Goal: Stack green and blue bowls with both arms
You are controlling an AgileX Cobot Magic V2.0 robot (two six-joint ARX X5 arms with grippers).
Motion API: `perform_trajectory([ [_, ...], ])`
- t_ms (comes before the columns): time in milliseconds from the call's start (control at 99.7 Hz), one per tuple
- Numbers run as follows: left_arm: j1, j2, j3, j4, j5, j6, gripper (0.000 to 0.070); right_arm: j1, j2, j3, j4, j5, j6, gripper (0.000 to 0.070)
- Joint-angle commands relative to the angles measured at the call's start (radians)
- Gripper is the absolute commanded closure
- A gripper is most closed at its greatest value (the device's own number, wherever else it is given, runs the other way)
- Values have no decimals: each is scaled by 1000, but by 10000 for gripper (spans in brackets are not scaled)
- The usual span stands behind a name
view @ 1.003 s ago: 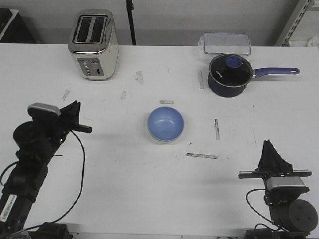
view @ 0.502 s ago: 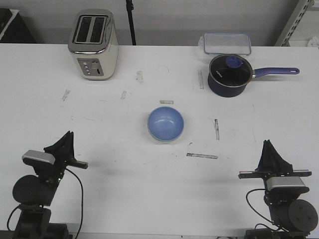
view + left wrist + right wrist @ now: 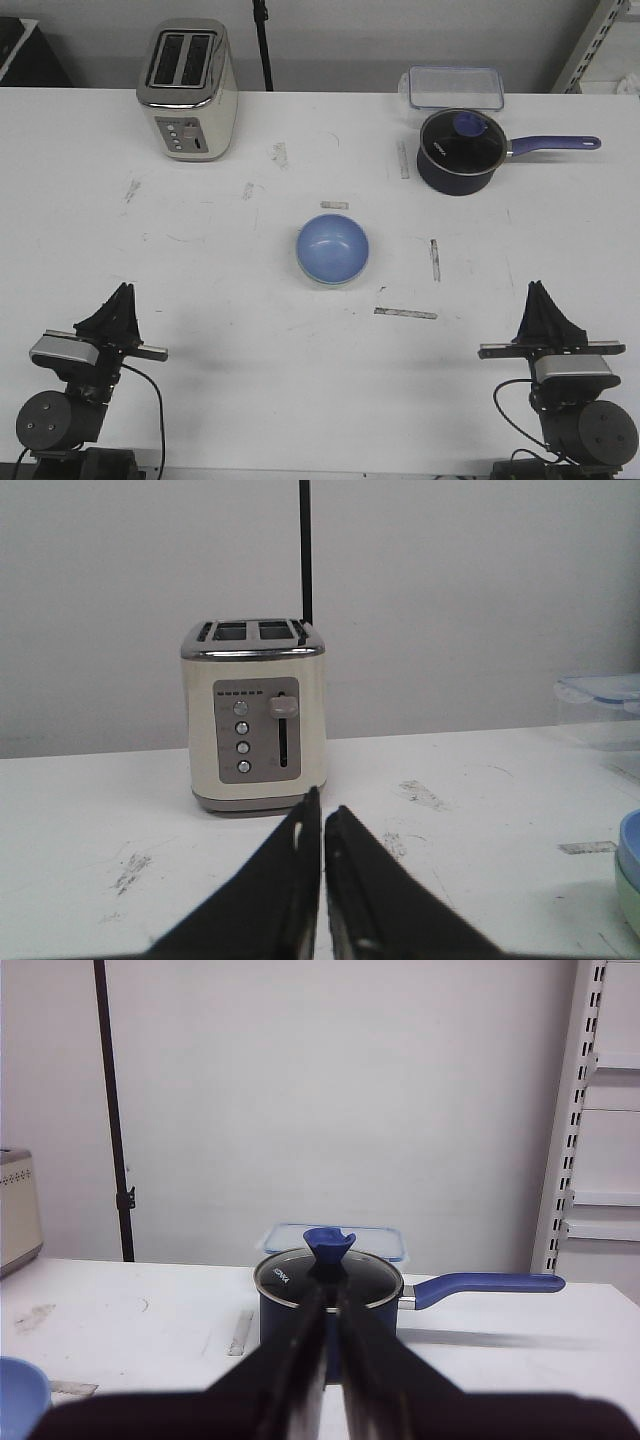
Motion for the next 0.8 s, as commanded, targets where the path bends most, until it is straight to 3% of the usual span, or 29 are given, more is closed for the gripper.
perform_trajectory([
  [0, 1, -5, 8, 11, -2, 8, 699, 2, -1, 1, 10, -1, 3, 690],
  [361, 1, -5, 2, 13, -5, 10, 699, 2, -1, 1, 10, -1, 3, 690],
  [502, 1, -10, -39, 23, -91, 8, 699, 2, -1, 1, 10, -1, 3, 690],
  [652, 1, -25, -119, 63, -98, 3, 699, 2, -1, 1, 10, 0, 3, 690],
  [793, 7, -36, -175, 61, -97, -64, 699, 2, -1, 1, 10, 0, 3, 690],
])
